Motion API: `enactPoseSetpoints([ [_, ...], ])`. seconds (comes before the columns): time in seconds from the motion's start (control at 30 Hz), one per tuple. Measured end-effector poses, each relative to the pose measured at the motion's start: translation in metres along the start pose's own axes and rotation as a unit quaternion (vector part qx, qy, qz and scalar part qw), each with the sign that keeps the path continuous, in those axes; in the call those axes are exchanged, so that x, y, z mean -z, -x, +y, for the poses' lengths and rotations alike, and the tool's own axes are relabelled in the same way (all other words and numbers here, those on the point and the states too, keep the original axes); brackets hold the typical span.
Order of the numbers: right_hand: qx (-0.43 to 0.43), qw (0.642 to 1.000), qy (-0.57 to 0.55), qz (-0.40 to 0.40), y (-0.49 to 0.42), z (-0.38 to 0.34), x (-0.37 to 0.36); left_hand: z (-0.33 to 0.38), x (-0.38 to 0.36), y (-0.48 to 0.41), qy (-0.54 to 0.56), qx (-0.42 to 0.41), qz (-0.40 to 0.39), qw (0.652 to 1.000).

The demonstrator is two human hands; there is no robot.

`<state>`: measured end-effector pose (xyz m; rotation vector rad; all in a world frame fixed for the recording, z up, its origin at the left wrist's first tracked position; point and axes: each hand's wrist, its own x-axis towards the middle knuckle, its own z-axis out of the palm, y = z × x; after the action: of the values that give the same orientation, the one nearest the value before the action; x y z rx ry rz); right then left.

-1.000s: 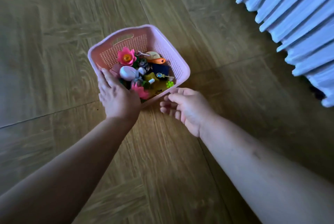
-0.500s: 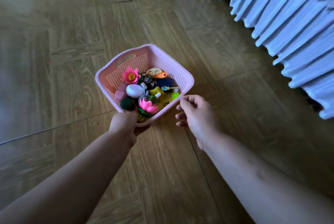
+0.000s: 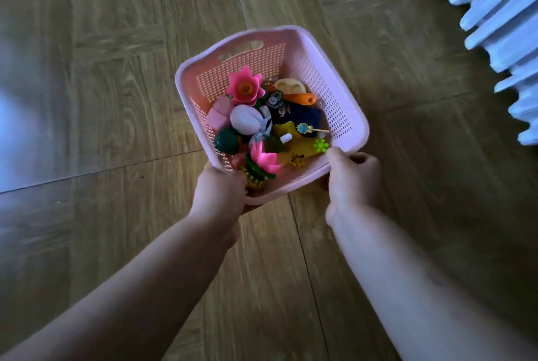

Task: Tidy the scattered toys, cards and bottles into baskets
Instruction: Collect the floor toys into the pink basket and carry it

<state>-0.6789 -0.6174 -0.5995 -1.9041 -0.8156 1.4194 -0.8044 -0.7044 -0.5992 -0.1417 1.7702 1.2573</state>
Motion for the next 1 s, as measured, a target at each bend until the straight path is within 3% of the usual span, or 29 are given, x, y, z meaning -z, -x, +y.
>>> enactPoseSetpoints([
  [0.2, -0.046, 0.998, -0.043, 0.005, -0.01, -0.007, 0.027, -0.012, -0.026, 0.025, -0.018, -0.013, -0.003, 1.0],
  [0.5, -0.058, 0.996, 0.018, 0.058, 0.061, -0.055, 0.13, 0.021, -0.025, 0.152, -0.101, 0.022, -0.024, 0.994],
  [0.73, -0.075, 0.993, 0.079, 0.05, 0.116, -0.17, 0.211, 0.125, -0.038, 0.27, -0.176, 0.032, -0.034, 0.983],
  [1.0, -0.035, 0.995, 0.072, 0.057, 0.16, -0.337, 0.305, 0.254, -0.125, 0.393, -0.209, -0.022, -0.076, 0.975],
])
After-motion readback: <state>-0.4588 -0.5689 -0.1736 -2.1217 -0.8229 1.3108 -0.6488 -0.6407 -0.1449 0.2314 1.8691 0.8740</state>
